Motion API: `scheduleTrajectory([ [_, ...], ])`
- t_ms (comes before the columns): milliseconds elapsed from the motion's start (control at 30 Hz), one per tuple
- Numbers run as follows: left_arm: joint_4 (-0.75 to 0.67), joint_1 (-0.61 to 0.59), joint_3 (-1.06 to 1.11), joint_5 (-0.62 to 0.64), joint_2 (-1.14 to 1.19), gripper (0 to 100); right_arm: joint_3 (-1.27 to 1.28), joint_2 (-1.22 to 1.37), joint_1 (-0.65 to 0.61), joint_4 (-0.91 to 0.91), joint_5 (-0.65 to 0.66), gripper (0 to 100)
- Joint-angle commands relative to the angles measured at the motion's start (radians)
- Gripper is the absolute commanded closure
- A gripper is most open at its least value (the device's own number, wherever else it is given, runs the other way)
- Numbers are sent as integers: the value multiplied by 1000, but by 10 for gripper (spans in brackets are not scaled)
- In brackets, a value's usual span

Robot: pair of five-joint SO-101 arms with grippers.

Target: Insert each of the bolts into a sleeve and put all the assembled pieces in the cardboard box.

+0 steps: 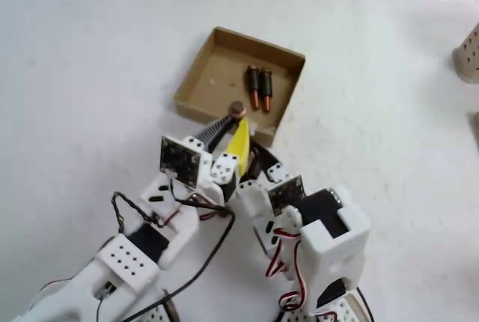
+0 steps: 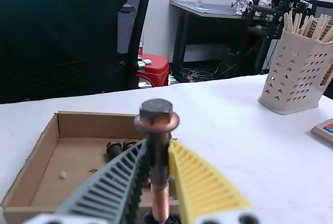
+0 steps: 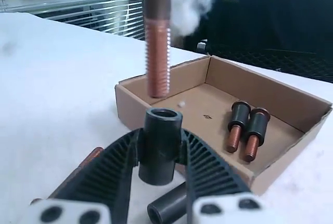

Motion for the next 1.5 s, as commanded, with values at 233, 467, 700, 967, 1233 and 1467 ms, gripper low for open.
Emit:
scheduleTrajectory([
  [233, 5, 12, -38, -17, -30, 976, 35, -62, 51, -48, -11, 981],
  [467, 9, 15, -40, -68, -36, 976, 35, -62, 47, -48, -11, 981],
  [700, 84, 10, -68, -224, -36, 976, 35, -62, 47, -48, -11, 982],
  [967, 83, -35, -44, -307, -38, 976, 35, -62, 33, -35, -3, 981],
  [1233, 86, -179, -29, -341, -38, 976, 35, -62, 28, -35, -2, 981],
  [1467, 94, -136, 26, -345, -53, 976, 35, -62, 31, -22, -2, 981],
])
